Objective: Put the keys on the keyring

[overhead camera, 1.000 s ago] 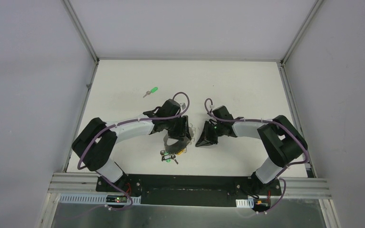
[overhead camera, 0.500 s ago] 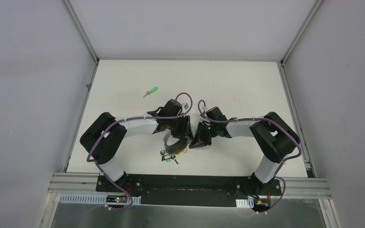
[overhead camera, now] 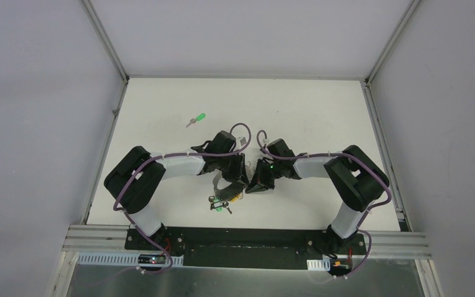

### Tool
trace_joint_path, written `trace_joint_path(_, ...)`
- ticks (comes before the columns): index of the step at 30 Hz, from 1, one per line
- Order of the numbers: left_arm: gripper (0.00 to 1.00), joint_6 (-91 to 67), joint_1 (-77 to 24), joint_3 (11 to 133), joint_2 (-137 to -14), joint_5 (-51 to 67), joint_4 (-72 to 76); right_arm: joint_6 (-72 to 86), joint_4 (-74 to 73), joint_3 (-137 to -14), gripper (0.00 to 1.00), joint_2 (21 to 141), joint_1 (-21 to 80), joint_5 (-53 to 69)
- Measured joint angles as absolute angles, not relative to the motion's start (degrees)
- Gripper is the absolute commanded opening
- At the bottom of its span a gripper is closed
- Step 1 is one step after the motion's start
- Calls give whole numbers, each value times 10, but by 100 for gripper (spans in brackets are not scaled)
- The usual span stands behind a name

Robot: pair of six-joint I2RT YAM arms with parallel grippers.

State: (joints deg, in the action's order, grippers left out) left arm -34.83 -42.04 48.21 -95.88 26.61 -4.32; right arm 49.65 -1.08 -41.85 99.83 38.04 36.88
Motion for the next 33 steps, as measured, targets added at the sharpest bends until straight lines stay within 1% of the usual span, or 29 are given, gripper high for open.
trace_joint_path(3, 16, -342, -420, 482, -959, 267, -47, 494, -11, -419, 0, 998, 381, 369)
trace_joint_path(8, 17, -332, -421, 482, -959, 256, -51, 485, -15, -422, 0, 998, 385, 365)
trace_joint_path(11, 15, -330, -424, 482, -956, 241, -56, 474, -29, -426, 2, 993, 387, 357)
trace_joint_path(12, 14, -329, -425, 482, -953, 236, -59, 466, -40, -427, 3, 987, 388, 351)
trace_joint_path(15, 6, -323, -429, 482, -947, 221, -67, 446, -78, -427, 7, 961, 389, 329)
trace_joint_path(17, 1, -319, -433, 482, -946, 215, -68, 434, -99, -424, 13, 936, 389, 317)
trace_joint_path(19, 0, -315, -438, 482, -944, 213, -68, 423, -122, -418, 21, 901, 389, 304)
trace_joint_path(25, 0, -300, -453, 482, -933, 208, -80, 390, -178, -406, 52, 771, 388, 264)
trace_joint_path(27, 0, -300, -454, 482, -920, 204, -86, 380, -187, -406, 57, 739, 384, 255)
trace_joint_path(33, 0, -300, -454, 480, -845, 193, -86, 351, -198, -405, 63, 681, 363, 246)
